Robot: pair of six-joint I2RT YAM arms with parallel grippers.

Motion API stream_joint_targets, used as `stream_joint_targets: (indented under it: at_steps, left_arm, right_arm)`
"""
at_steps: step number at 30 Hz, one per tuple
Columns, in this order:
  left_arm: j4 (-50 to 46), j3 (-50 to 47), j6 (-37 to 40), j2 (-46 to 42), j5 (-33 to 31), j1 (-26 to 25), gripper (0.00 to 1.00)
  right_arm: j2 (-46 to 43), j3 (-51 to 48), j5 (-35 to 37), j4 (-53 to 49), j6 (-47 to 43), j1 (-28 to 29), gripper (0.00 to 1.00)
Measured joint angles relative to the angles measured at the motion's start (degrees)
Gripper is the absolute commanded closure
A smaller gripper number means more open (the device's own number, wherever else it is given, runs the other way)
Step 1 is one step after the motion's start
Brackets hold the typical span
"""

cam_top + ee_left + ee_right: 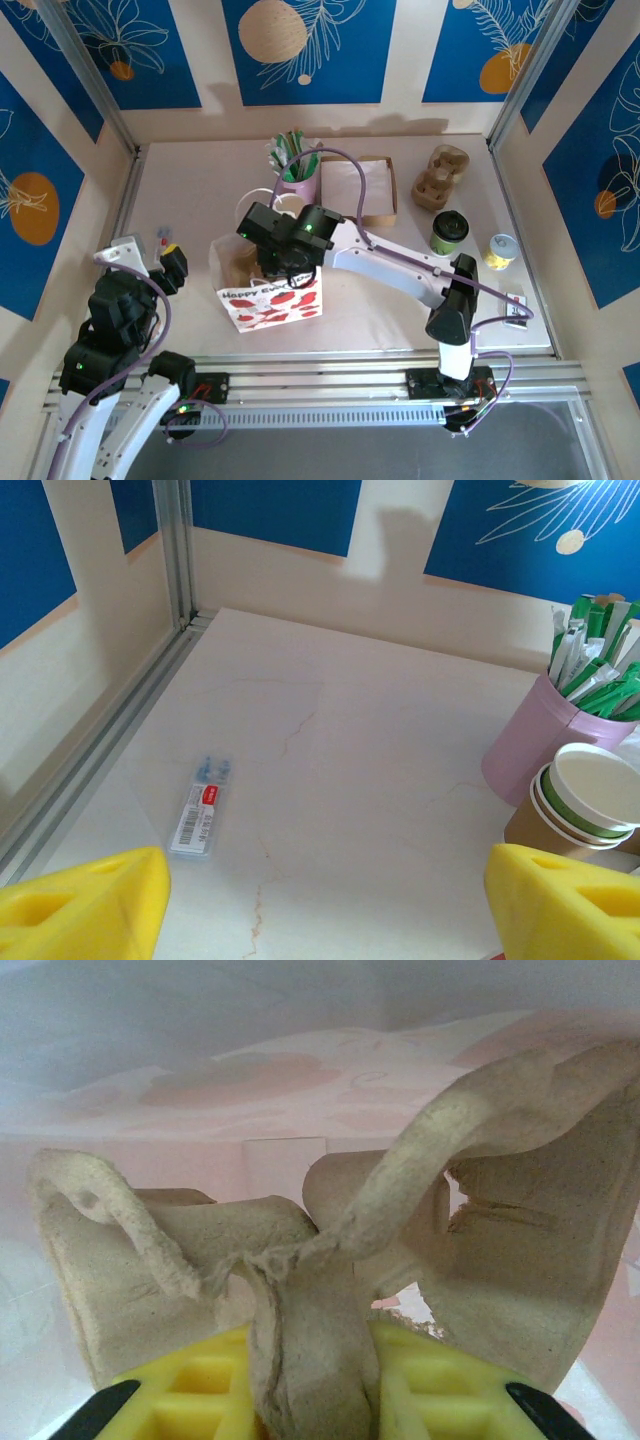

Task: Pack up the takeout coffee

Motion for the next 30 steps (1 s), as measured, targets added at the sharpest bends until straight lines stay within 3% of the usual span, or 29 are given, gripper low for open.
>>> stream_joint_targets:
  at_steps: [30]
  left_arm:
    - [0.83, -0.31, 0.02, 0.0, 0.0, 0.0, 0.17]
  right_arm:
    - [4.92, -2.14, 1.62, -0.57, -3.96, 1.53, 0.76]
